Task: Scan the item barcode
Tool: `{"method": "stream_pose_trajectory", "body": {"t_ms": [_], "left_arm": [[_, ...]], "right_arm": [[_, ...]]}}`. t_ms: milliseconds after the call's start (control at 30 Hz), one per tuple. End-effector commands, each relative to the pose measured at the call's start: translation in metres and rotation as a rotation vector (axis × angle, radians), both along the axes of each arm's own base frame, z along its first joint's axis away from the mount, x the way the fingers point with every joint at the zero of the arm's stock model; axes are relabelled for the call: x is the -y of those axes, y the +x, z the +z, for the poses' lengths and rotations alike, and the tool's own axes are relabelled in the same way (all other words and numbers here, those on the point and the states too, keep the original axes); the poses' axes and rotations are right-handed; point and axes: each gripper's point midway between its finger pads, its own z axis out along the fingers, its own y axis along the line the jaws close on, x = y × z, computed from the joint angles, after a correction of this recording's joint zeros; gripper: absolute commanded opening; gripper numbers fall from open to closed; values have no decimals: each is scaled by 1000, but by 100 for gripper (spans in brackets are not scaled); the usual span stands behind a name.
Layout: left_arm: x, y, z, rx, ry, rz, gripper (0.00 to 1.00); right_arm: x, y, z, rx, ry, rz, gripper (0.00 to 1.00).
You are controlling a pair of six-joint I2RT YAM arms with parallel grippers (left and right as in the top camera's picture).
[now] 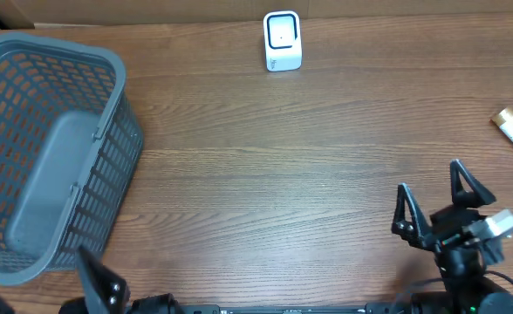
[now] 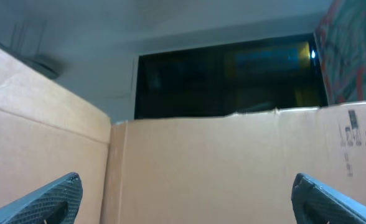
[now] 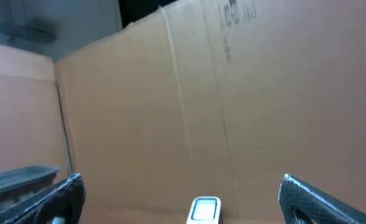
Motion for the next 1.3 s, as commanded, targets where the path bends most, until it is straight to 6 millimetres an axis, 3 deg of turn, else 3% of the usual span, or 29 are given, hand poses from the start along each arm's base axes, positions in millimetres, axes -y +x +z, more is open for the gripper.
{"method": "stream_pose_trajectory", "body": {"t_ms": [0,233,400,433,800,1000,1200,1267], "left_arm": [[4,-2,-3,15,17,-14,100],[7,6,-8,-1,29,-33,100],[5,14,-15,-23,24,-34,100],[5,15,-16,-26,23,-34,100],[1,42,-50,-151,-86,-98,100],[-4,80,-96,-243,-222,-178,100],[20,100,-123,-313,-378,-429,100],[7,106,-142,-365,-428,-347,100]], "right_arm": [[4,9,-26,-2,26,-17,100],[9,32,-82,-238,28,-55,100],[17,41,-142,-486,23,-106,100],[17,41,-146,-504,21,-106,100],[10,40,-148,-514,19,-67,100],[10,40,-148,-514,19,-68,100],[10,40,-148,-514,19,-68,100],[10,40,-148,-514,19,-68,100]]}}
